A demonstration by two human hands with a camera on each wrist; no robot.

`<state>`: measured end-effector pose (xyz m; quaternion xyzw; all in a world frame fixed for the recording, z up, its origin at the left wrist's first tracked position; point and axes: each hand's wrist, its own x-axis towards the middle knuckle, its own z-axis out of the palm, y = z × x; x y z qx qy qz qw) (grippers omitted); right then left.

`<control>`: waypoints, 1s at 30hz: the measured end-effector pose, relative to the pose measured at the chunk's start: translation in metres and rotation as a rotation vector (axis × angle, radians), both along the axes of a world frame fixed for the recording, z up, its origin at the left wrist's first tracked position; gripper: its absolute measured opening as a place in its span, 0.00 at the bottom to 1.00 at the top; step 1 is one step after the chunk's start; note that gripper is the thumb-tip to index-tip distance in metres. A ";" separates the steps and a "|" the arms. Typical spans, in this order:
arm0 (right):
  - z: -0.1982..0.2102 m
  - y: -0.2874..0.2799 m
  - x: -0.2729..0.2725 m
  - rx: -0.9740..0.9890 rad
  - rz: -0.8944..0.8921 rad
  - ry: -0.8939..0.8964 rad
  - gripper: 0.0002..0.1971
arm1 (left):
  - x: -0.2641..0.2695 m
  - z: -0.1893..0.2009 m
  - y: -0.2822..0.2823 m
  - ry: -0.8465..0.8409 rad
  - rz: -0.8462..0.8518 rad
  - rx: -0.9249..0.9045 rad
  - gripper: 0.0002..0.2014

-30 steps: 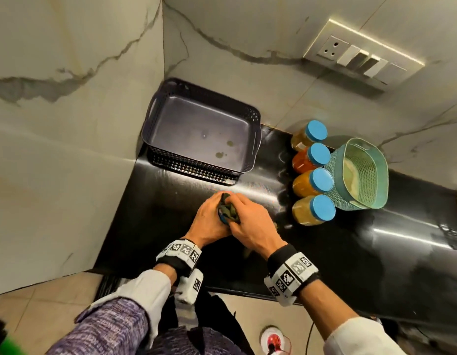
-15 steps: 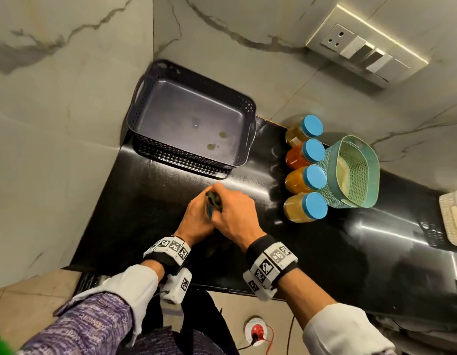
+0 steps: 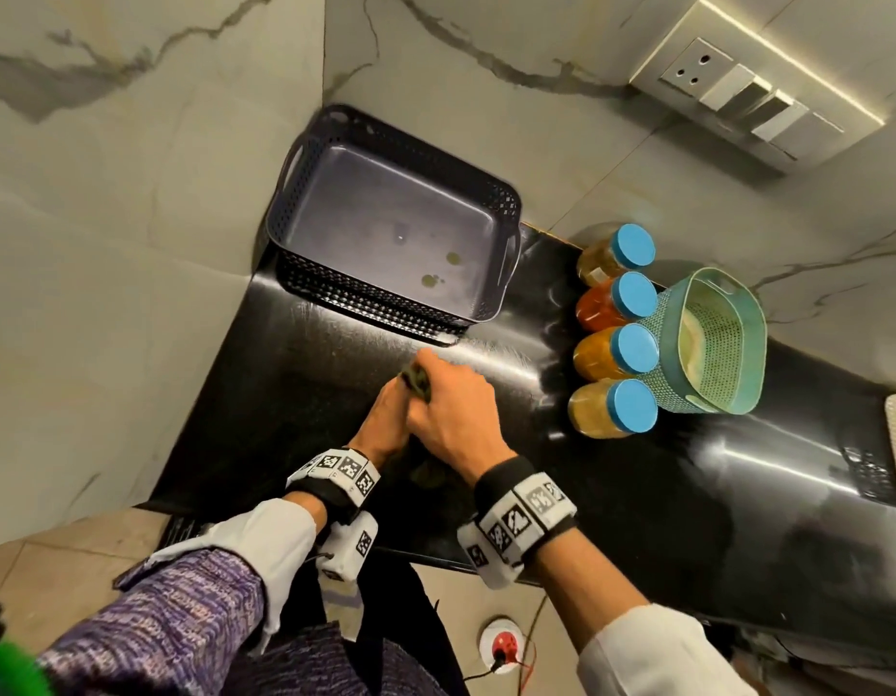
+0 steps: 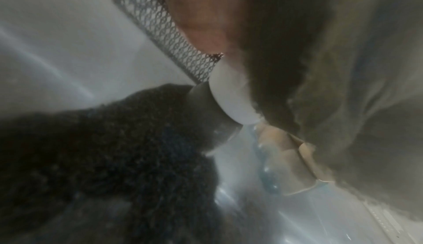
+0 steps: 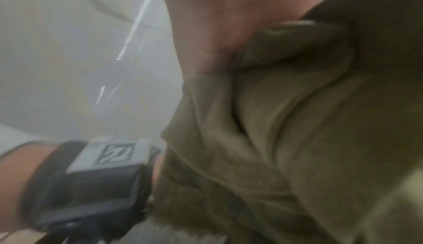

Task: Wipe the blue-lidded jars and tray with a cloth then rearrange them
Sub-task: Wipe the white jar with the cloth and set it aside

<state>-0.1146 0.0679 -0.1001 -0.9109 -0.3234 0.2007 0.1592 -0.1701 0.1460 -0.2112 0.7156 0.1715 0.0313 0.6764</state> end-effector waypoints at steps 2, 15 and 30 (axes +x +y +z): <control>-0.002 -0.008 0.016 -0.020 -0.114 -0.034 0.07 | 0.002 0.009 0.000 -0.112 0.015 -0.058 0.12; -0.001 -0.001 0.002 0.015 -0.084 -0.025 0.06 | 0.000 0.003 0.002 -0.150 0.095 0.157 0.10; 0.003 -0.017 0.008 -0.024 -0.151 -0.057 0.09 | 0.004 0.002 -0.001 -0.273 0.021 0.056 0.16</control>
